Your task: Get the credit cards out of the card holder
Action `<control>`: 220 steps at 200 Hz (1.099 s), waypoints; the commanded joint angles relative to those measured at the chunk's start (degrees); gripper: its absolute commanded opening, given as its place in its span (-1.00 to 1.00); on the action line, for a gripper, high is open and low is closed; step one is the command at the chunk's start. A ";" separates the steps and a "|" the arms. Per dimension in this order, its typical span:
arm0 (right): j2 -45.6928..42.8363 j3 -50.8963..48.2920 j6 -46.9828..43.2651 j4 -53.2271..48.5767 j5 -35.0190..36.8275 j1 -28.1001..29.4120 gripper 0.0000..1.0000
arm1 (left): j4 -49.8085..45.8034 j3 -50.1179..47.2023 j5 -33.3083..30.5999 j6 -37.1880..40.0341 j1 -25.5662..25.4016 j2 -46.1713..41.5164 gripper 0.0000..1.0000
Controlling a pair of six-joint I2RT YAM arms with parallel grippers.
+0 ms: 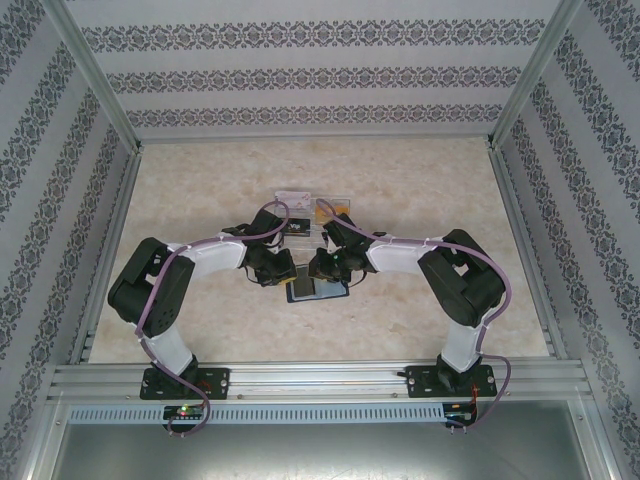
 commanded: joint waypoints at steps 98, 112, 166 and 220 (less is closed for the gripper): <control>-1.75 -1.89 -0.25 1.81 -0.18 -0.49 -0.96 | -3.07 0.88 -0.26 1.79 -0.69 0.88 -0.59; -2.90 -2.57 -0.64 1.24 1.01 -0.88 -1.00 | -3.35 1.19 -0.43 1.99 -0.69 0.24 -0.57; -5.09 -4.11 -2.13 0.21 1.73 -3.06 -1.00 | -3.47 0.92 -0.45 2.15 -0.69 -2.44 -0.59; -3.69 -3.85 -1.99 0.60 0.50 -3.05 -0.95 | -2.04 1.88 1.61 1.66 -1.08 -3.47 -0.64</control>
